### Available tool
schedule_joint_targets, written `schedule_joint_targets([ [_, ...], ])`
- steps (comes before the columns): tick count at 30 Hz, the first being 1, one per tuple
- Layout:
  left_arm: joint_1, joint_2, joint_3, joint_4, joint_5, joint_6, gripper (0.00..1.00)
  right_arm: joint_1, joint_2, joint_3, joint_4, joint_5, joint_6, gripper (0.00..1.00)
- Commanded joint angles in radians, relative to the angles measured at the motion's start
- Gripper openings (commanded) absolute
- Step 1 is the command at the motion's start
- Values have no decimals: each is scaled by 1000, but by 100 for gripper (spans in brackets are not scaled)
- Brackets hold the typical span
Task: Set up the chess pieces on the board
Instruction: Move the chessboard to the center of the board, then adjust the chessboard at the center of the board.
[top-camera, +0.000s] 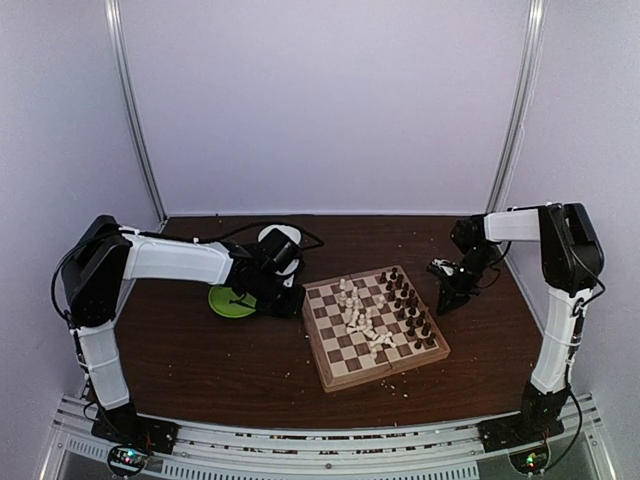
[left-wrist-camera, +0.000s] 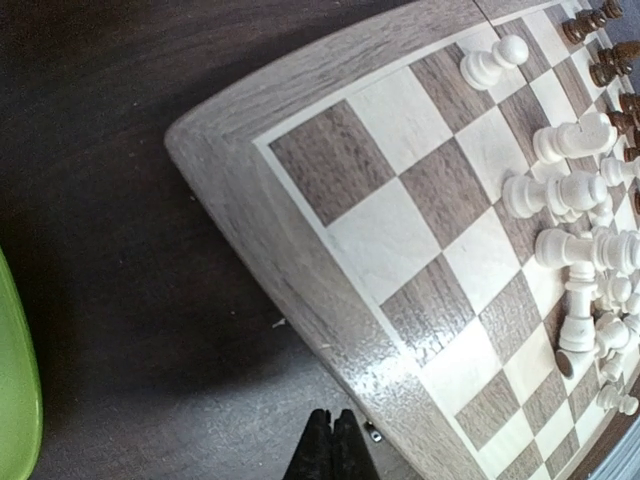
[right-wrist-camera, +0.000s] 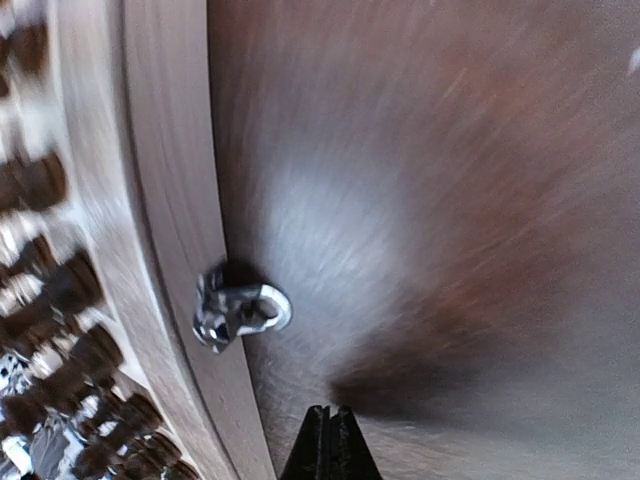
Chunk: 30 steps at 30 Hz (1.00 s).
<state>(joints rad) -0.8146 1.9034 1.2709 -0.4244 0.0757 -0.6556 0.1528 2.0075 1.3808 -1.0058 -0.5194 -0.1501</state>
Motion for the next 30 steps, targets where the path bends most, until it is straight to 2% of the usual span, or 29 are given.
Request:
schedule_joint_targets([
  [1,0,14,-5,42,10,7,0,49,-52,-100,-49,-53,-38,0],
  [5,0,3,-26,43,-1,6,0,106,-93,-164,-47,-59,-58,0],
  [12,0,-63,-80,61,-31,-9,3,175,-123,-210,-51,-183,-68,0],
  [19,-2,-138,-99,72,-70,7,5,167,-111,-204,-44,-200,-61,0],
  [23,-15,-179,-66,94,-61,99,14,98,-182,-203,-31,-149,-56,1],
  [26,-39,-186,6,94,-52,216,27,24,-257,-205,-9,-129,-65,10],
  [30,-89,-145,138,74,-44,367,36,-37,-394,-235,54,-111,-136,29],
])
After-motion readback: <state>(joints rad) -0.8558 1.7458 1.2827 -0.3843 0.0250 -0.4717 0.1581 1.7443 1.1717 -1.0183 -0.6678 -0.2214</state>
